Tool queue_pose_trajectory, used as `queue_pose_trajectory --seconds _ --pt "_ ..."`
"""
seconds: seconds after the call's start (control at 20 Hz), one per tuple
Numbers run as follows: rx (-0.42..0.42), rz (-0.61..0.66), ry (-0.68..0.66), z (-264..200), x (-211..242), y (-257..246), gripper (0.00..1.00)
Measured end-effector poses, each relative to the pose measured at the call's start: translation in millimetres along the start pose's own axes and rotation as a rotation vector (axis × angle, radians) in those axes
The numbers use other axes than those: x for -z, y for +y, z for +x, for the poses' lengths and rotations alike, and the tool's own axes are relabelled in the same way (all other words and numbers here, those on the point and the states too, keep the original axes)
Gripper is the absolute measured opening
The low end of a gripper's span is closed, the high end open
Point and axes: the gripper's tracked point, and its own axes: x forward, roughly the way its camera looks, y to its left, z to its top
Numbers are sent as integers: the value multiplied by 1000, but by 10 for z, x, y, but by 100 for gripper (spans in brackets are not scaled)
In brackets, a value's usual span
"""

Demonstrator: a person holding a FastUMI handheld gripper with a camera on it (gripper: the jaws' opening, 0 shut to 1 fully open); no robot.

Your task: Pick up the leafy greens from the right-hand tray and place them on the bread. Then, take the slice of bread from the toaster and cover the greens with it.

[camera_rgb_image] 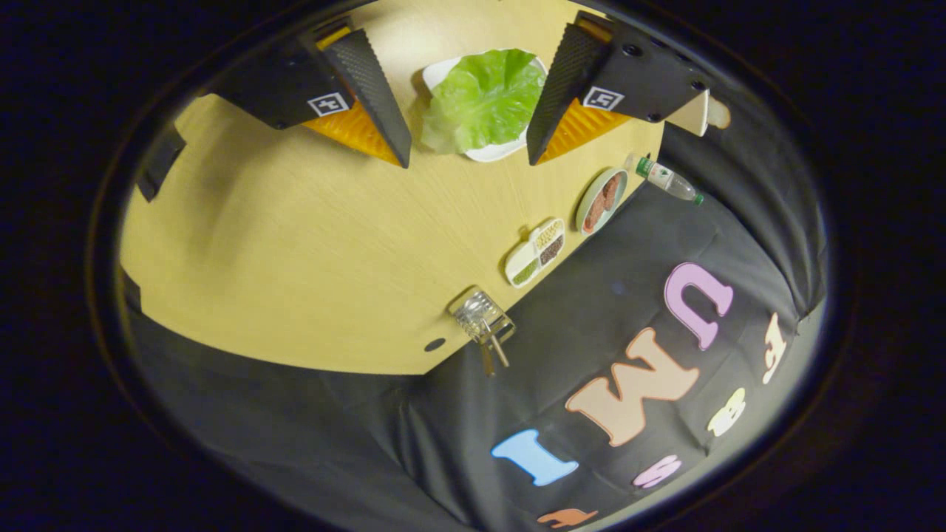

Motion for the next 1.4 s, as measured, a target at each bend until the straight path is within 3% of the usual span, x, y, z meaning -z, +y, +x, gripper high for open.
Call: queue_pose_trajectory --seconds 0.1,0.3,0.45,0.6,1.0,1.15,1.4 --pt "-28 19 9 105 37 32 98" --pt "-25 47 38 227 169 -21 86" --pt "-28 61 33 261 182 -59 86" --pt "-17 73 36 296 200 -120 62" --pt "-29 60 55 331 265 -152 21" --pt "-38 79 56 397 270 -125 15" --pt "25 49 50 229 267 -185 3"
